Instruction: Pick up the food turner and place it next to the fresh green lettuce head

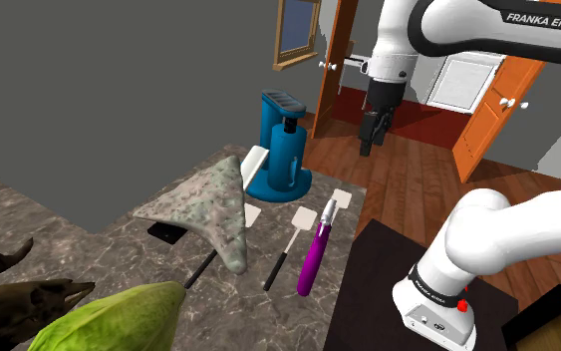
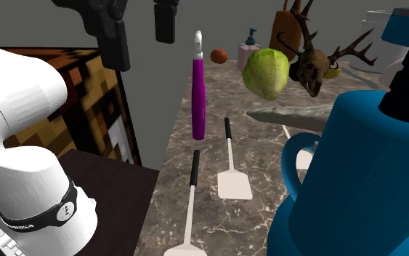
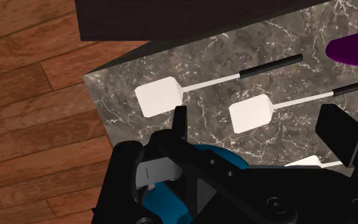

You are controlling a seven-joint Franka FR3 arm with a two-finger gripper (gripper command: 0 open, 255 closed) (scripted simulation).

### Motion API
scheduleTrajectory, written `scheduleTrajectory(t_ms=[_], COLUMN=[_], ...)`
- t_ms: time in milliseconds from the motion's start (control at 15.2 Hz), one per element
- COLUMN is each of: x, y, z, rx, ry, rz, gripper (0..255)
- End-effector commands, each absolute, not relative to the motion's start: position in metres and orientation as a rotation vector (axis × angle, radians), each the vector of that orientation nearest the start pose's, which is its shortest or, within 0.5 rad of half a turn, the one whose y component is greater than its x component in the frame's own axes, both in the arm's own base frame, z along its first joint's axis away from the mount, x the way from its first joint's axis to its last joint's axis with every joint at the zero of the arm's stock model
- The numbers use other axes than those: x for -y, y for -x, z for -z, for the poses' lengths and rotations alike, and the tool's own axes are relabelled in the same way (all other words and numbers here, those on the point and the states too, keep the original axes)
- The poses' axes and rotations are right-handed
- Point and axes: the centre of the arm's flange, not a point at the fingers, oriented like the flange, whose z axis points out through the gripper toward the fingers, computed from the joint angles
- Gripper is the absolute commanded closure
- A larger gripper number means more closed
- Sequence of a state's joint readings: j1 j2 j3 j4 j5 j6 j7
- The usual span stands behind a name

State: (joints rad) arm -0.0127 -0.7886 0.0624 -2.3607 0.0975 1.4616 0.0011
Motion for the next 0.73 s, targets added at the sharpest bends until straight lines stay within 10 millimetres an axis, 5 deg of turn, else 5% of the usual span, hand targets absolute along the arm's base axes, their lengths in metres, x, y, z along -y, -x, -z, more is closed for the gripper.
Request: scheduleTrajectory(t_ms=[0,660], x=[-0.031,-0.046], y=[-0.293,-0.303], z=[-0.58,-0.451], rx=[0.051,-1.239], ry=[3.085,2.834], rz=[-0.174,-0.122], gripper=[0,0])
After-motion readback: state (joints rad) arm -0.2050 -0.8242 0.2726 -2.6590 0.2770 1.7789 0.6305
